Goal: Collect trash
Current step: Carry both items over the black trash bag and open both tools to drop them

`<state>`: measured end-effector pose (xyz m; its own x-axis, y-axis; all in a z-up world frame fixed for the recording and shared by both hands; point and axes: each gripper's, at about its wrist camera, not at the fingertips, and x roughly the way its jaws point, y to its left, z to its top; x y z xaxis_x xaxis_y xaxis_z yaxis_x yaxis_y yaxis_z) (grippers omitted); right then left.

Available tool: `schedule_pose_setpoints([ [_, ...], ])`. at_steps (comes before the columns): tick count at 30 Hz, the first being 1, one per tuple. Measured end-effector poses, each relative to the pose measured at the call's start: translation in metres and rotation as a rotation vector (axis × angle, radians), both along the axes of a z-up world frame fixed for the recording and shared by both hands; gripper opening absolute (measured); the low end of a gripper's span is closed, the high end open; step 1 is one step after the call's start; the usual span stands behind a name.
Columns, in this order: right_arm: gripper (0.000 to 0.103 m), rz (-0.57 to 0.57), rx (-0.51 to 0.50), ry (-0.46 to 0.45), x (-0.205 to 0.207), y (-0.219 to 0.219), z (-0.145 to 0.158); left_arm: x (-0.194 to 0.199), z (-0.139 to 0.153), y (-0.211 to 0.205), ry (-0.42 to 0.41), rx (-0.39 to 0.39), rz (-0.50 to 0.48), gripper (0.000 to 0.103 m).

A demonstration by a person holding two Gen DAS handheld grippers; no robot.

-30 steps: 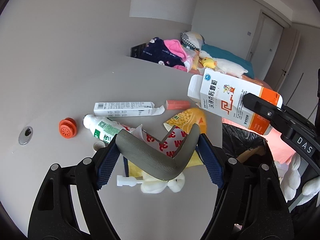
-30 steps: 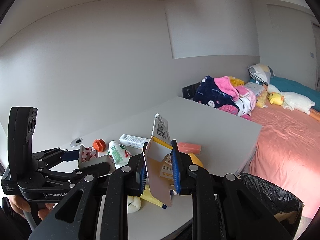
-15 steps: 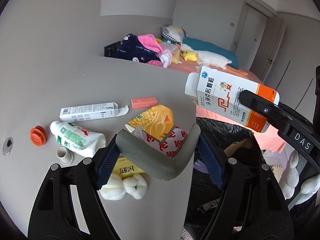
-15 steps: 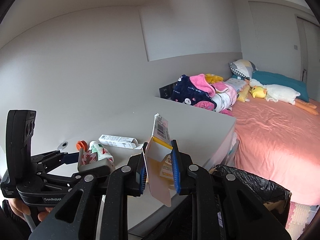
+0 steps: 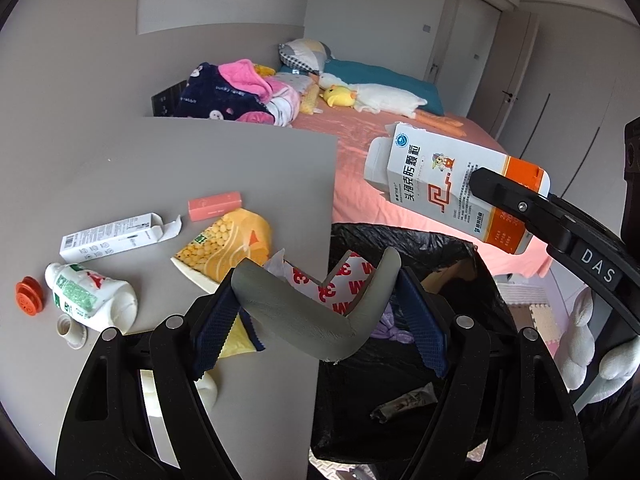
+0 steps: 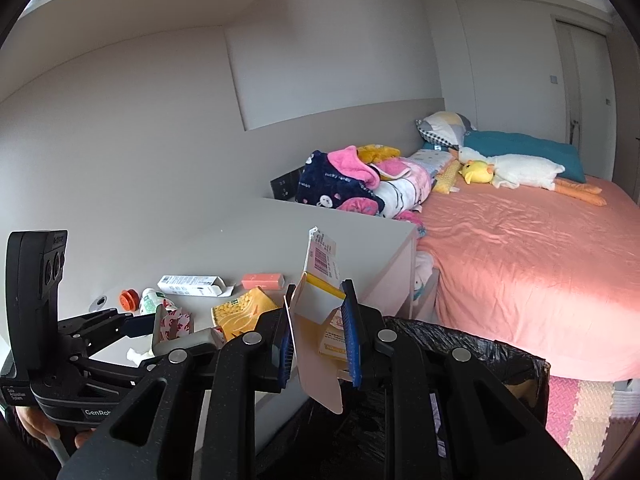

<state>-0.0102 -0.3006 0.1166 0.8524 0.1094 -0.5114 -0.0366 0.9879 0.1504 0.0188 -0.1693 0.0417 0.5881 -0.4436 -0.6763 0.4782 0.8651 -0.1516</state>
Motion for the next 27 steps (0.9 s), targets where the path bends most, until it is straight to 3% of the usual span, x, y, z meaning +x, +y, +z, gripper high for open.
schedule_pose_setpoints([
  [16, 0.023, -0.157, 0.039, 0.017, -0.02, -0.058, -0.007, -0.006, -0.019, -0.053, 0.058, 0.027, -0.141, 0.076],
  [17, 0.023, -0.173, 0.045, 0.02, -0.021, -0.062, -0.008, -0.006, -0.021, -0.056, 0.07, 0.022, -0.161, 0.078],
  [19, 0.025, -0.208, 0.057, 0.026, -0.025, -0.07, -0.009, -0.007, -0.025, -0.062, 0.112, 0.003, -0.209, 0.091],
  [20, 0.033, -0.231, 0.065, 0.028, -0.028, -0.075, -0.01, -0.008, -0.027, -0.065, 0.119, -0.003, -0.212, 0.097],
  [21, 0.052, -0.255, 0.069, 0.033, -0.03, -0.079, -0.011, -0.008, -0.028, -0.066, 0.121, 0.0, -0.211, 0.097],
  [23, 0.074, -0.35, 0.04, 0.032, -0.034, -0.085, -0.013, -0.008, -0.031, -0.069, 0.123, 0.033, -0.207, 0.097],
  [27, 0.075, -0.376, 0.051, 0.024, -0.037, -0.091, -0.015, -0.005, -0.031, -0.063, 0.116, 0.042, -0.174, 0.097],
])
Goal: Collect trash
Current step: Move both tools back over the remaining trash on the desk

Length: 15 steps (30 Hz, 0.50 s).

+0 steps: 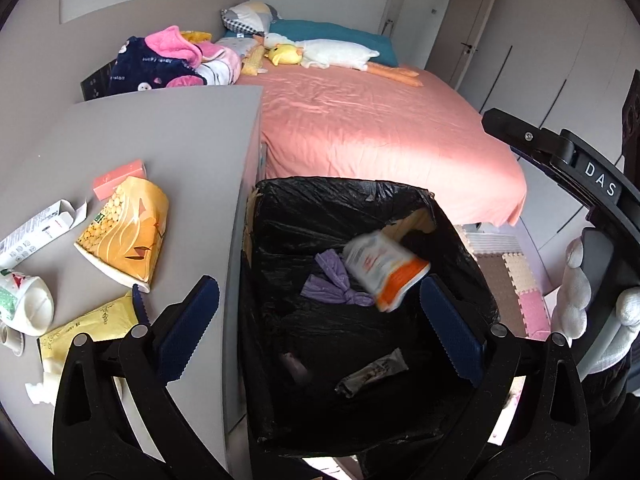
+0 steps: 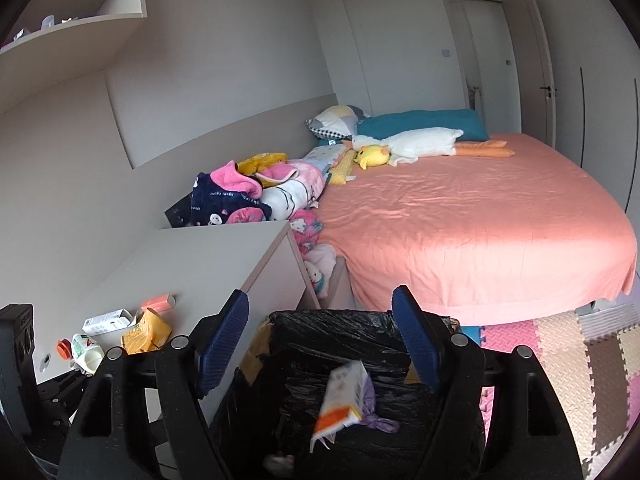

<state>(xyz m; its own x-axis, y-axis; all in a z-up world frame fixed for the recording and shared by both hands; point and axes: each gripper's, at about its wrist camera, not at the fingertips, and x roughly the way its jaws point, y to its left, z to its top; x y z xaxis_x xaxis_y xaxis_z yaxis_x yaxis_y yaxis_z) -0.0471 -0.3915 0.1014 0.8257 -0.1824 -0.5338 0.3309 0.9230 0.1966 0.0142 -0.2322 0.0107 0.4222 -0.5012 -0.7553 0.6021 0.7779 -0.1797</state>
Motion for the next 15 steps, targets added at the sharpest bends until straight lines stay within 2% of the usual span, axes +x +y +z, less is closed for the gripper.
schedule_pose_setpoints([
  [15, 0.075, 0.108, 0.029, 0.041, 0.021, 0.026, -0.015, 0.013, 0.003, 0.045, -0.001, -0.006, 0.129, 0.097],
])
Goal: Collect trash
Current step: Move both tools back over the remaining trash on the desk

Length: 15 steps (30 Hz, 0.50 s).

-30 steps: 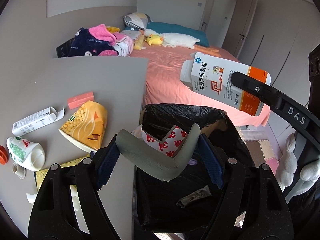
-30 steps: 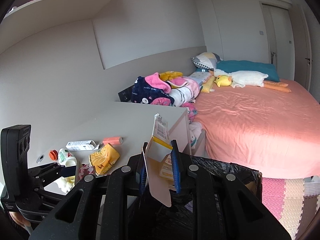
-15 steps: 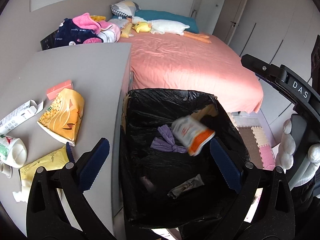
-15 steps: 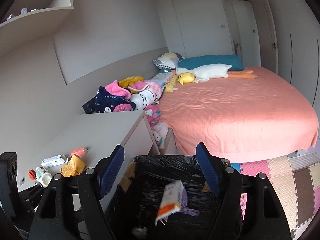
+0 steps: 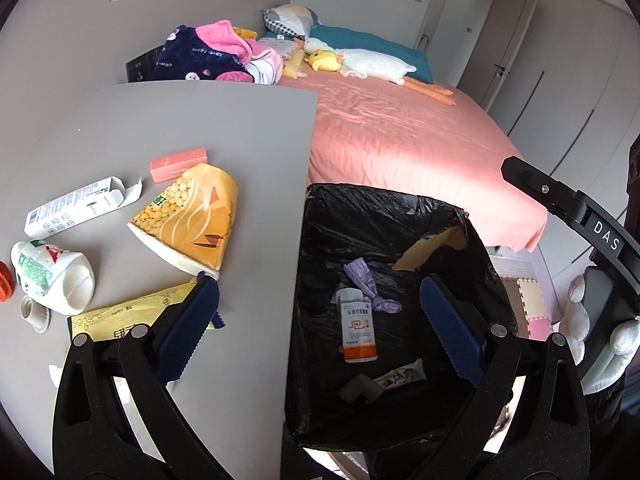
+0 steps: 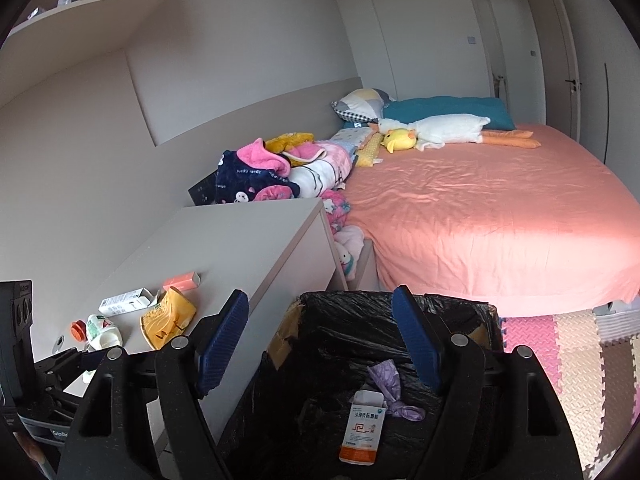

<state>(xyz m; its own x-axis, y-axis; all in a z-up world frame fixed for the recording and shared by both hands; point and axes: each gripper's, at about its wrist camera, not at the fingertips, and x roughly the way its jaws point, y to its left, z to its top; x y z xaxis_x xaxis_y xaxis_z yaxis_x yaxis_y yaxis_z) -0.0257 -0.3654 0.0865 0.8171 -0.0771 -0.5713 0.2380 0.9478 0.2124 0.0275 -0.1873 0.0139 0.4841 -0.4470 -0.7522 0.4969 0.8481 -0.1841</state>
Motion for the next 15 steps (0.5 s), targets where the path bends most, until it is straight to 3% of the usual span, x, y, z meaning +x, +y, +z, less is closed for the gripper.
schedule_pose_setpoints([
  [15, 0.077, 0.169, 0.067, 0.057, 0.036, 0.057, -0.024, 0.007, -0.002, 0.068, -0.008, 0.019, 0.138, 0.097],
])
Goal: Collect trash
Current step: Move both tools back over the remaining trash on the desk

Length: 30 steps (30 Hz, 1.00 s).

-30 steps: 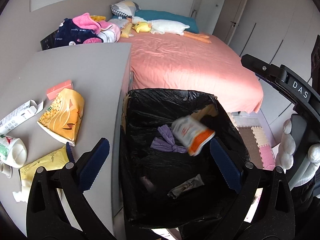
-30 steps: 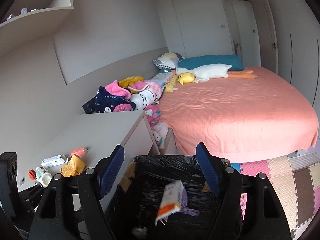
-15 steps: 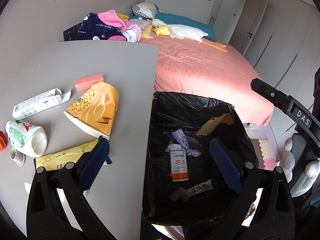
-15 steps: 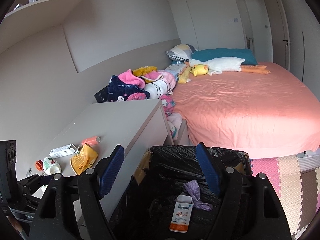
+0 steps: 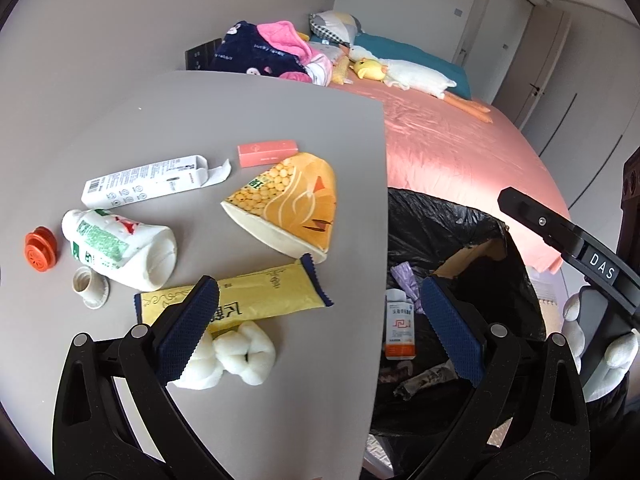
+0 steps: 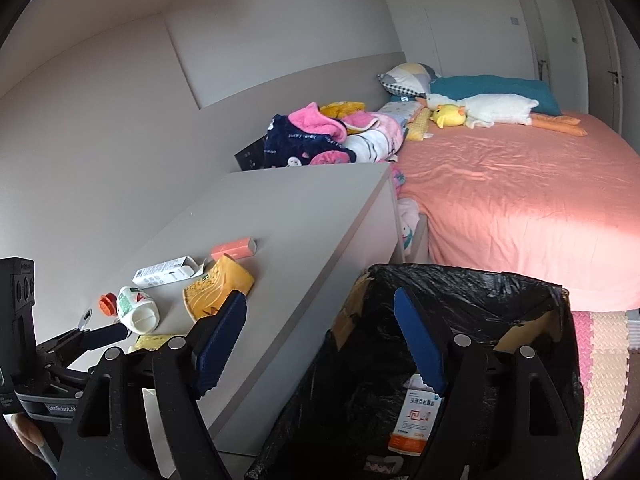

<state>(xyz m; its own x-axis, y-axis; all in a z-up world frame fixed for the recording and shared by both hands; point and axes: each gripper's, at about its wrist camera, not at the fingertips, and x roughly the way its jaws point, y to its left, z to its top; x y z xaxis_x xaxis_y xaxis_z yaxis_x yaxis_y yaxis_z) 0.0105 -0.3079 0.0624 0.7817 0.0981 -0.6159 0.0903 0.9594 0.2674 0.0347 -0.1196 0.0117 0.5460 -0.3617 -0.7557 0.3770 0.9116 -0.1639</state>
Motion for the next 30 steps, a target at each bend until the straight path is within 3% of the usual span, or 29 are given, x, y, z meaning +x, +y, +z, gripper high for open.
schedule_pose_setpoints([
  [10, 0.078, 0.088, 0.017, 0.033, 0.022, 0.037, -0.014, 0.005, -0.006, 0.037, 0.007, 0.013, 0.069, 0.097],
  [17, 0.085, 0.171, 0.045, 0.053, 0.039, 0.054, -0.025, 0.01, -0.01, 0.062, 0.015, 0.011, 0.111, 0.097],
  [30, 0.097, 0.36, -0.123, 0.03, 0.072, 0.098, -0.03, 0.024, -0.019, 0.109, 0.052, 0.001, 0.219, 0.097],
])
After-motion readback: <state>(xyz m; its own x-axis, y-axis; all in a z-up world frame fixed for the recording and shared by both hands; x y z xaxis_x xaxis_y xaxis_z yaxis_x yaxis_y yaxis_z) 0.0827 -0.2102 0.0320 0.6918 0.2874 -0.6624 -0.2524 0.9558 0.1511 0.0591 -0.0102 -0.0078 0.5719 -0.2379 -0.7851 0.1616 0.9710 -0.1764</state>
